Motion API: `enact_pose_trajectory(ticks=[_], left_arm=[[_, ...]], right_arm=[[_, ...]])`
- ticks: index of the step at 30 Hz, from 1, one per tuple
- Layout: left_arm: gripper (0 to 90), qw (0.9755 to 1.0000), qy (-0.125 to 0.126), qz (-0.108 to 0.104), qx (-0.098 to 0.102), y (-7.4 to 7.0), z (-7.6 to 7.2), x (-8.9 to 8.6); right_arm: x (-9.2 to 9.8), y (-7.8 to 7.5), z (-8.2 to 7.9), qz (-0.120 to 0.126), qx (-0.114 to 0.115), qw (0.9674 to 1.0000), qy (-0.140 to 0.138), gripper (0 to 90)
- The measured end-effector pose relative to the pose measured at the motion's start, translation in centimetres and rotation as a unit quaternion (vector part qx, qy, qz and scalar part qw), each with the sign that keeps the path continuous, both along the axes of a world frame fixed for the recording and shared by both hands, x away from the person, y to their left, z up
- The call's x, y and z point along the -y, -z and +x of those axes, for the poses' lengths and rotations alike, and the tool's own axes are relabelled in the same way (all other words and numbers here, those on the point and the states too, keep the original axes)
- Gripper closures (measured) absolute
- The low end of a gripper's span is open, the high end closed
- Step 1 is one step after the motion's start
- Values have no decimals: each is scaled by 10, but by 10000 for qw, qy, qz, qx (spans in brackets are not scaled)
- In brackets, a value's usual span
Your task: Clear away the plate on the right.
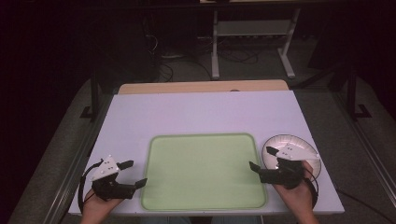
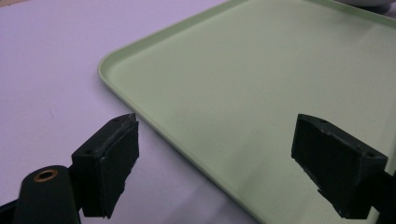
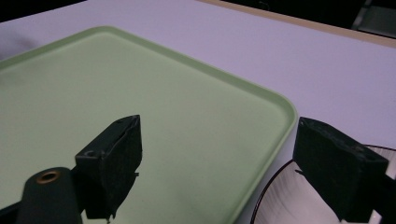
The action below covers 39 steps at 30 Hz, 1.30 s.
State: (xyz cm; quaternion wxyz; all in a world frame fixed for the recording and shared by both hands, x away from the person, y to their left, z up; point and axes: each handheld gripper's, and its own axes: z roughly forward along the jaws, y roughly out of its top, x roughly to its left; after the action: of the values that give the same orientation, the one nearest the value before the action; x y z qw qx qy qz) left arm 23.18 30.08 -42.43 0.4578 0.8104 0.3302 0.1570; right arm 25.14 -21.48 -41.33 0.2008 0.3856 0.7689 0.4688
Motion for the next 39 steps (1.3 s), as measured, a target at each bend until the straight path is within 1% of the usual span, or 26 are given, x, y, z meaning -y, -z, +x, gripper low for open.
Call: enact_pose_trajectory(ticks=[5, 7, 14, 20, 33, 39], left_arm=[[149, 10000, 9, 5, 11, 0, 0, 0], [149, 10000, 12, 15, 4, 0, 0, 0], [149, 10000, 18, 18, 1, 0, 0, 0], [149, 10000, 29, 58, 4, 0, 0, 1], [149, 10000, 33, 54, -10, 1, 0, 1], [149, 10000, 41, 61, -6, 1, 0, 0]], right_arm=[[0, 0, 0, 6, -3, 10000, -13, 155], [1, 0, 0, 14, -25, 10000, -36, 174], [0, 0, 0, -1, -21, 10000, -31, 174], [3, -2, -1, 72, -17, 10000, 1, 175], [6, -4, -3, 99, -10, 9999, 18, 179], [9, -6, -4, 140, -98, 9998, -43, 183]])
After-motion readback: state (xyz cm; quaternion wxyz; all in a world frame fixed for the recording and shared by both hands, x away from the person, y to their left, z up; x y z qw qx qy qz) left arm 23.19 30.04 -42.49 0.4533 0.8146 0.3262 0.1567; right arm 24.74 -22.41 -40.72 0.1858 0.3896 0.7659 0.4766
